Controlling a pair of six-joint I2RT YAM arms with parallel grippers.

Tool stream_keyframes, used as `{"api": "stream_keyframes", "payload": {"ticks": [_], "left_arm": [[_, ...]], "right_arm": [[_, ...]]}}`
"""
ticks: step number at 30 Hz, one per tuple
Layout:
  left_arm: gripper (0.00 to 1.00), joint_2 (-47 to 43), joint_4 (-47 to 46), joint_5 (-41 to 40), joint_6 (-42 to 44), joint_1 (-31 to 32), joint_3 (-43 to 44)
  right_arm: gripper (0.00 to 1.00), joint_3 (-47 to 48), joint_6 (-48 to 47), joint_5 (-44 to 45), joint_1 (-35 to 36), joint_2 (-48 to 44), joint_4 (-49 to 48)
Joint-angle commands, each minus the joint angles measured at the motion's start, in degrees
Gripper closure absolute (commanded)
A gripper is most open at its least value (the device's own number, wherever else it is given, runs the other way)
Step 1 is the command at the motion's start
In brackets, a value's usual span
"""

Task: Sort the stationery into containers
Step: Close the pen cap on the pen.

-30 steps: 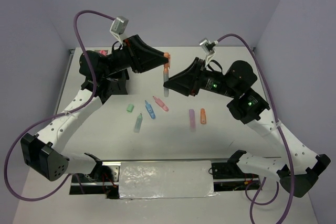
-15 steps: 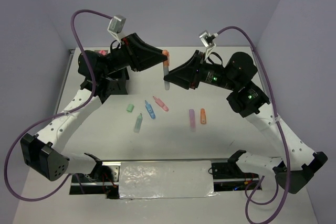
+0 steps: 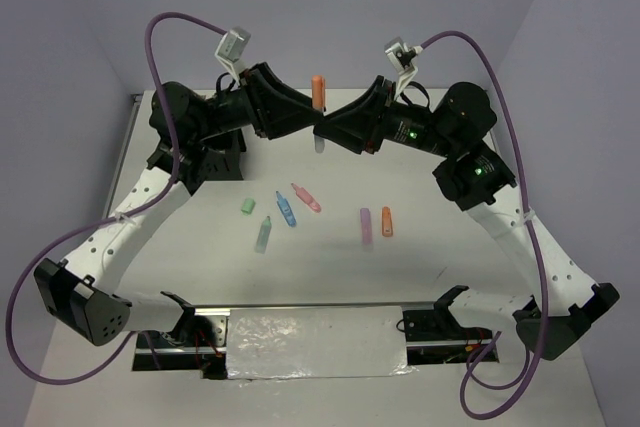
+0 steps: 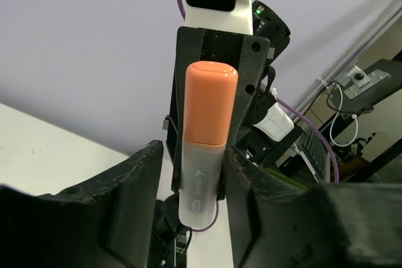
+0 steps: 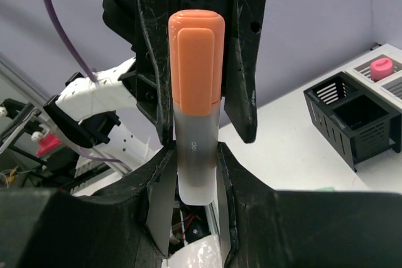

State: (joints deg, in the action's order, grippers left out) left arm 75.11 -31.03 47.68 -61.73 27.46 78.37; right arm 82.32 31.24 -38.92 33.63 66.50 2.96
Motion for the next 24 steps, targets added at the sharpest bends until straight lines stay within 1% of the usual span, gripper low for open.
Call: {"api": "stream_keyframes", "payload": {"ticks": [1,2,4,6,8,10,11,13,14,15,16,17,18,19,20,21,23,24], "left_arm": [[0.46,-0.9,0.5,0.0,3.3,0.0,3.3],[0.52,-0.8,0.3,0.3,3.3,0.0,3.5],[0.59,-0.6,0.6,0.1,3.9,0.0,3.9],[0.60,-0.4,0.9,0.0,4.3,0.0,4.2],[0.66,0.0,-0.1,0.3,3.9,0.0,4.3],[0.67,0.2,-1.0,0.6,3.6,0.0,4.3],[0.79,0.4,-1.6,0.7,3.4,0.0,4.3],[0.92,0.6,-2.8,1.2,2.7,0.0,4.1],[0.97,0.7,-3.9,1.4,2.5,0.0,4.0],[1.00,0.8,-4.8,2.0,2.2,0.0,3.7],[1.00,0.7,-5.6,2.8,1.5,0.0,3.5],[1.00,0.7,-8.8,3.3,0.9,0.0,2.7],[1.00,0.5,-10.8,3.8,-0.9,0.0,2.4],[1.00,0.6,-12.9,4.8,-2.0,0.0,2.2],[1.00,0.6,-16.7,5.3,-3.1,0.0,2.2],[1.00,0.7,-19.0,5.8,-5.8,0.0,2.2],[1.00,1.4,-22.8,7.3,-8.5,0.0,2.8],[1.00,1.7,-27.3,7.9,-12.0,0.0,2.9]], "right_arm": [[0.88,1.0,-1.5,-2.7,-0.1,-0.9,-3.3],[0.88,0.9,-1.7,-2.8,-0.1,-1.0,-2.1],[0.87,1.0,-2.2,-3.3,0.0,-0.9,-1.3],[0.87,1.0,-2.6,-3.6,0.0,-0.8,-0.5],[0.87,1.2,-2.9,-4.1,0.0,-0.8,-0.2],[0.87,1.3,-3.0,-4.8,-0.1,-0.7,0.2],[0.86,1.2,-3.0,-4.7,0.1,-0.8,0.2],[0.85,1.2,-3.1,-4.2,0.1,-0.8,0.6],[0.83,1.3,-3.0,-4.1,0.1,-0.8,0.7],[0.79,1.1,-2.9,-3.8,0.0,-0.8,0.6],[0.69,0.8,-2.6,-3.8,0.1,-0.9,0.2],[0.63,-0.2,-2.2,-4.1,0.0,-1.2,-0.5],[0.51,-0.8,-1.7,-4.3,-0.1,-1.5,-2.4],[0.48,-1.5,-0.5,-4.9,-0.1,-1.5,-2.7],[0.46,-2.2,0.2,-7.1,-0.2,-1.4,-5.0],[0.43,-2.5,1.8,-8.7,-0.5,-1.1,-7.5],[0.40,-3.0,4.0,-12.1,-0.8,-0.3,-10.5],[0.37,-3.3,7.2,-15.8,-1.3,0.0,-14.7]]}}
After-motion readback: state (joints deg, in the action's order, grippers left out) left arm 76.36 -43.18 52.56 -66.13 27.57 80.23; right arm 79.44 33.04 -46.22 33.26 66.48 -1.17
